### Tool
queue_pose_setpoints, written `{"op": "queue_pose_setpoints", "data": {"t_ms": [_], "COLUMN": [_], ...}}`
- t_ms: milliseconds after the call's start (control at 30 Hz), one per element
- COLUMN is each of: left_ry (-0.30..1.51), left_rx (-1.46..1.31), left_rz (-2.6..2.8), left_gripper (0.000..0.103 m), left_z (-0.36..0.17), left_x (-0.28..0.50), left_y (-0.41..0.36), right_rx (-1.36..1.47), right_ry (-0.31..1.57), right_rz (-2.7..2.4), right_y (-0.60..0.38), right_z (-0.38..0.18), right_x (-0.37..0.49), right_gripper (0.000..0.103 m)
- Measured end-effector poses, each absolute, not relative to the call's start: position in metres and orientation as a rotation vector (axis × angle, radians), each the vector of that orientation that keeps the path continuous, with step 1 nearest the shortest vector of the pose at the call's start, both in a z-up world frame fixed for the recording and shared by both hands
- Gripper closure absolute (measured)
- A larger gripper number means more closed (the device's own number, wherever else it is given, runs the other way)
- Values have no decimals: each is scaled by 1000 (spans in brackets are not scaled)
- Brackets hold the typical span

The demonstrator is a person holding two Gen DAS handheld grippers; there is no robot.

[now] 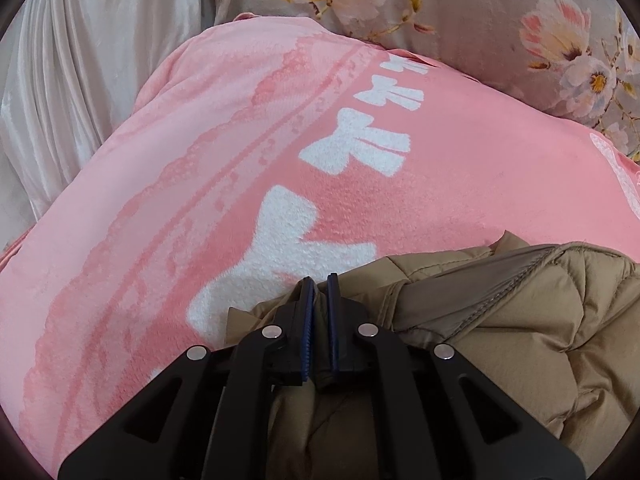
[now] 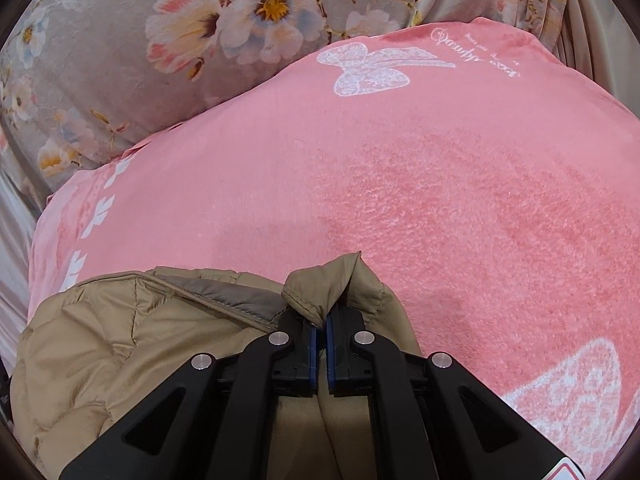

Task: Fold large clothes

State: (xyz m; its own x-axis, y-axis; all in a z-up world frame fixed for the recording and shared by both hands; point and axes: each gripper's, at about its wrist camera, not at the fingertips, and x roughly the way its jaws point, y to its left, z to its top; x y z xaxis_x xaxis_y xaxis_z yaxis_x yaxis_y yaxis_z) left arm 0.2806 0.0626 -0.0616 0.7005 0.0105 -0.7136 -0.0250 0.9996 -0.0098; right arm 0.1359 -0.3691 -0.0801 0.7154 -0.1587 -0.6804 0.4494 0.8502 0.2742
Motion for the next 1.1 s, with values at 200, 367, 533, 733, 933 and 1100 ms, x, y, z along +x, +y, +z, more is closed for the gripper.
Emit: {"op": "queue_pose_setpoints", "data": {"t_ms": [200, 367, 533, 733, 933, 1100], "left_ry": [768, 611, 565, 637, 765, 762], "left_rx": [-144, -98, -81, -65, -23, 1], "left_rz": [-1, 75, -17, -213, -238, -205], "left_gripper": [58, 28, 28, 31, 33, 30], "left_z": [-45, 17, 67, 66, 5, -27], "left_x": [269, 220, 188, 176, 189, 189], "left_y": [93, 142, 125, 25, -37, -50], "right_rx": [514, 518, 371, 201, 150, 160], "right_ry": [694, 486, 404, 514, 631, 650], "right_rz": [-300, -366, -285, -114, -102, -112], "right_y": [-381, -393, -329, -220, -182, -186], "right_z": [-70, -11, 35, 17, -33, -65], "right_x": [124, 50, 36, 89, 122, 123], "right_gripper": [93, 41, 66, 94, 98, 100]}}
